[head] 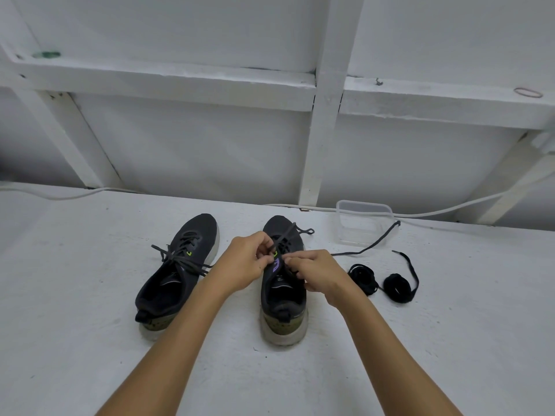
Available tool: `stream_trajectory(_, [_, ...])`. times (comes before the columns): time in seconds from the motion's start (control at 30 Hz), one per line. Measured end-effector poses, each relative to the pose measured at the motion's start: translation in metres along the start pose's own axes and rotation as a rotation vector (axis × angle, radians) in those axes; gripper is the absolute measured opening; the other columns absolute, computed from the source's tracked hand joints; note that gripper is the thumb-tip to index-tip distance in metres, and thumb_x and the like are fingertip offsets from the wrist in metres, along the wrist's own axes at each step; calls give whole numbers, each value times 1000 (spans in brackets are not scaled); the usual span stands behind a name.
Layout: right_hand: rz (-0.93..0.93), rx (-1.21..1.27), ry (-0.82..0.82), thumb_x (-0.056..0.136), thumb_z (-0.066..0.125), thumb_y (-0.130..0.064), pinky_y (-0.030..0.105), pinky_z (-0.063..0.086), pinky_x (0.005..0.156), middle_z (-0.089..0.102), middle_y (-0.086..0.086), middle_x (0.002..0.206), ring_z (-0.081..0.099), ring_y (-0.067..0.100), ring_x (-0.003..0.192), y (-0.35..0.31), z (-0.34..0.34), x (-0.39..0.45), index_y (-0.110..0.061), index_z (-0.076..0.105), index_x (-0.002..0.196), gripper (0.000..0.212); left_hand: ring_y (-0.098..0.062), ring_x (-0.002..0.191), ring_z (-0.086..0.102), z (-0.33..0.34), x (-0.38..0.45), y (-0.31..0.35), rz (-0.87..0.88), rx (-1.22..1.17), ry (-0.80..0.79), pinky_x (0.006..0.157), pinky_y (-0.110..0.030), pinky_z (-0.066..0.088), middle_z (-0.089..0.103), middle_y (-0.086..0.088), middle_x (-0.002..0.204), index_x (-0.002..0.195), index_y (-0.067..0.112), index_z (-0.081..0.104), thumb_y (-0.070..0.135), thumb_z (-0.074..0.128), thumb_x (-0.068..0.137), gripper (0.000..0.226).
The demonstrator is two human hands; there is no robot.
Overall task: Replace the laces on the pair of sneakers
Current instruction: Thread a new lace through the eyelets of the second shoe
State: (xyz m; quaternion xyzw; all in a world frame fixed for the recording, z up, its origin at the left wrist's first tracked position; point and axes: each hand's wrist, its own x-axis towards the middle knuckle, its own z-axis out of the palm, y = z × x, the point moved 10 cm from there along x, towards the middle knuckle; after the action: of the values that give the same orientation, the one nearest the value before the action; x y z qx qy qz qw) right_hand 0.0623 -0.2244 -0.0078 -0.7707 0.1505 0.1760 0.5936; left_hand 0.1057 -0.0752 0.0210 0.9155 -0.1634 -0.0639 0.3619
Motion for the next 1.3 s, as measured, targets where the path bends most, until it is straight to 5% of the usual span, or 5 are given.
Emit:
stream_trajectory(0.47, [-57, -57, 43, 89, 76, -20, 27, 58, 80, 78, -7, 89, 72, 12, 89, 3, 3, 16, -27, 82, 98, 14, 5, 69, 52, -1, 1, 10, 56, 78, -16, 61, -5, 38, 57, 16, 81, 96, 24, 53, 9, 65, 95, 19])
stream_trajectory(0.77, [-109, -64, 54, 90, 74, -17, 30, 59, 91, 78, -6, 93, 73, 9, 90, 3, 4, 16, -23, 81, 104, 17, -23, 79, 53, 7, 3, 21, 82, 215, -97, 69, -34, 45, 59, -2, 90, 100, 19, 48, 11, 57, 96, 13])
stream_trajectory(1.0, [-129, -91, 67, 91, 73, -16, 28, 57, 91, 78, -7, 95, 72, 11, 93, 3, 5, 17, -24, 80, 105, 18, -21, 80, 52, 11, 4, 25, 108, 244, -124, 66, -28, 37, 59, 1, 91, 101, 18, 50, 7, 56, 94, 15])
stream_trajectory(1.2, [-151, -173, 90, 94, 72, -22, 26, 56, 88, 77, -6, 96, 71, 9, 92, 1, 5, 18, -23, 80, 107, 15, -9, 84, 64, -2, -1, 4, -69, -59, 3, 68, -4, 42, 69, 6, 89, 97, 21, 61, 16, 69, 92, 11])
stream_trajectory(1.3, [-169, -196, 108, 95, 70, -26, 25, 55, 84, 76, -7, 92, 69, 9, 89, -2, 6, 19, -25, 79, 101, 11, 0, 80, 67, -3, -14, -12, -164, -241, 84, 78, -15, 49, 73, 10, 93, 106, 25, 61, 25, 72, 90, 19])
